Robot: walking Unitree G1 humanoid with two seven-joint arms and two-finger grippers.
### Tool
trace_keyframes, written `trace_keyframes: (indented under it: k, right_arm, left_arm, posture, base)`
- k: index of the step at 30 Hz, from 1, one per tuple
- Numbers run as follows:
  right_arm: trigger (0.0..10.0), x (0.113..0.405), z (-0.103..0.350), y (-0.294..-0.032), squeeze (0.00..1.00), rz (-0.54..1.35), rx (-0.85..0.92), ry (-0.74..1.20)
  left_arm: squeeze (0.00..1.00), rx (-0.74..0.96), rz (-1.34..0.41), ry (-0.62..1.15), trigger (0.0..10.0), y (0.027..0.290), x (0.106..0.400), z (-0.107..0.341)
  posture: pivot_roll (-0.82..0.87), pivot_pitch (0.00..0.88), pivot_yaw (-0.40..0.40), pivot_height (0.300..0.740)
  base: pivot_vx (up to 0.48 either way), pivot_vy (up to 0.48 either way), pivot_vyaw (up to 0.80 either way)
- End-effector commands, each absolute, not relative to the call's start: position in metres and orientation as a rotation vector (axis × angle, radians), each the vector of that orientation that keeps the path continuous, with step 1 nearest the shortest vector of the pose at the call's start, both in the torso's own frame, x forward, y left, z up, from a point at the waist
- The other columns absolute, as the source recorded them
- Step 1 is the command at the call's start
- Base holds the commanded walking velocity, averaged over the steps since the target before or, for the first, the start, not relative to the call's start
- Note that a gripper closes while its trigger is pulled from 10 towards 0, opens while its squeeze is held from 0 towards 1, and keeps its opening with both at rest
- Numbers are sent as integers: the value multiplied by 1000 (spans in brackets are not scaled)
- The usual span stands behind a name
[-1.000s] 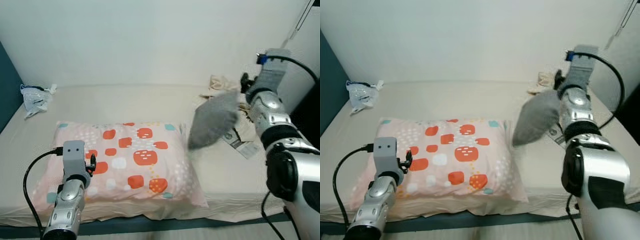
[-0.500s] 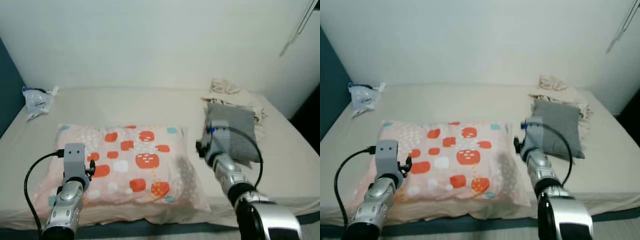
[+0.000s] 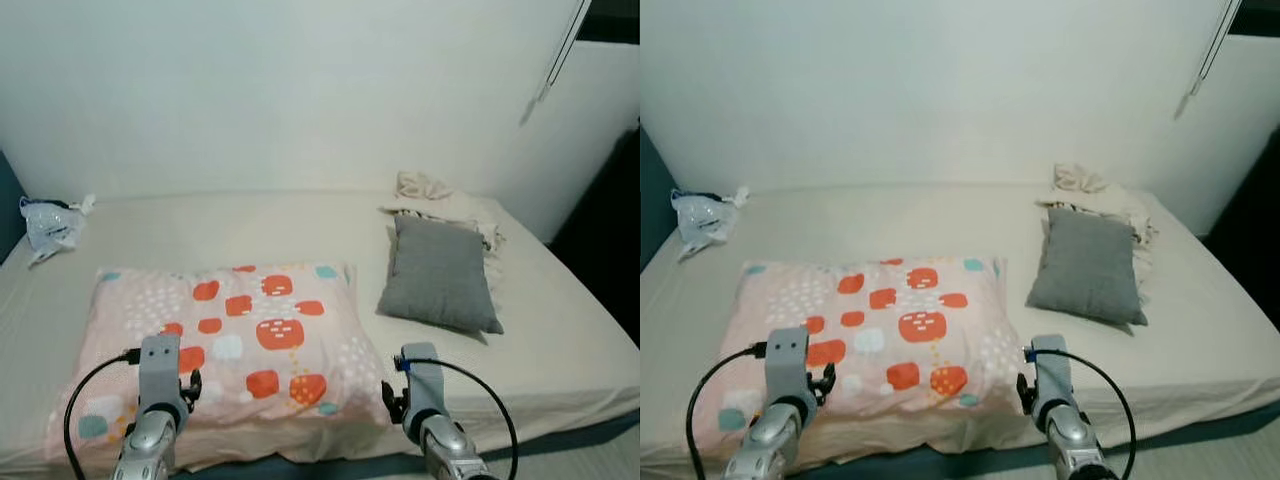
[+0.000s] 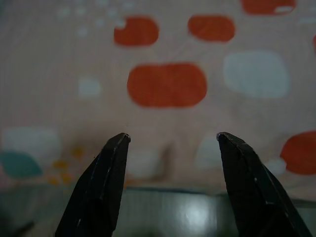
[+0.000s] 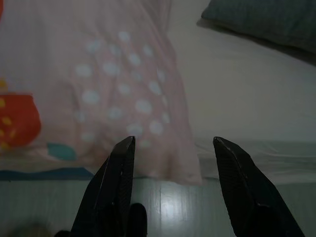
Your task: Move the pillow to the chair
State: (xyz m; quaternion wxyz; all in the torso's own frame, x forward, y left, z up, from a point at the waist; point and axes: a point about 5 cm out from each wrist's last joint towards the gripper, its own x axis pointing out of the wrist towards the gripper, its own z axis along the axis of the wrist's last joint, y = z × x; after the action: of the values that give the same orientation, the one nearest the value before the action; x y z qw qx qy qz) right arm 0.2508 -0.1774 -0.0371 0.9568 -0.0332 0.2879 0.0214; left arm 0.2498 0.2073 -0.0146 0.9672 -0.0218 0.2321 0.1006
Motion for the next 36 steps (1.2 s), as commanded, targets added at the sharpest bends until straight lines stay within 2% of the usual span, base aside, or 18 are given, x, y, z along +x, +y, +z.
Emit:
trace_keyframes:
  k: [1, 7, 10, 12, 16, 20, 28, 36]
  right_arm:
    - [10000, 247, -39, -181, 0, 29, -75, 586]
    - [10000, 243, -41, -178, 0, 20, -71, 571]
    - [10000, 238, -46, -174, 0, 39, -89, 616]
    - [10000, 233, -51, -172, 0, 59, -90, 656]
    - [10000, 219, -63, -165, 0, 116, -112, 766]
    - [10000, 212, -69, -159, 0, 142, -127, 815]
    - [10000, 203, -75, -148, 0, 199, -150, 850]
    - [10000, 185, -84, -145, 0, 253, -194, 912]
  left_arm:
    - [0, -50, 215, 472, 10000, 209, 247, -18]
    - [0, -44, 234, 484, 10000, 215, 239, -25]
    - [0, 15, 221, 505, 10000, 213, 234, -30]
    - [0, 46, 196, 559, 10000, 212, 228, -38]
    - [0, 151, 34, 725, 10000, 196, 214, -57]
    - [0, 113, 37, 740, 10000, 188, 212, -61]
    - [0, 147, -20, 786, 10000, 182, 203, -69]
    - [0, 195, -26, 847, 10000, 185, 187, -78]
  posture:
    - [-22, 0, -53, 740]
    - [-21, 0, -42, 740]
    - [-11, 0, -54, 740]
    - [-3, 0, -70, 740]
    - [16, 0, -99, 740]
    - [14, 0, -98, 740]
    - [14, 0, -74, 740]
    - [9, 0, -61, 740]
  base:
    - [0, 0, 0]
    - [0, 0, 0]
    - [0, 0, 0]
    - [0, 0, 0]
    - [0, 0, 0]
    - [0, 0, 0]
    - [0, 0, 0]
    - [0, 0, 0]
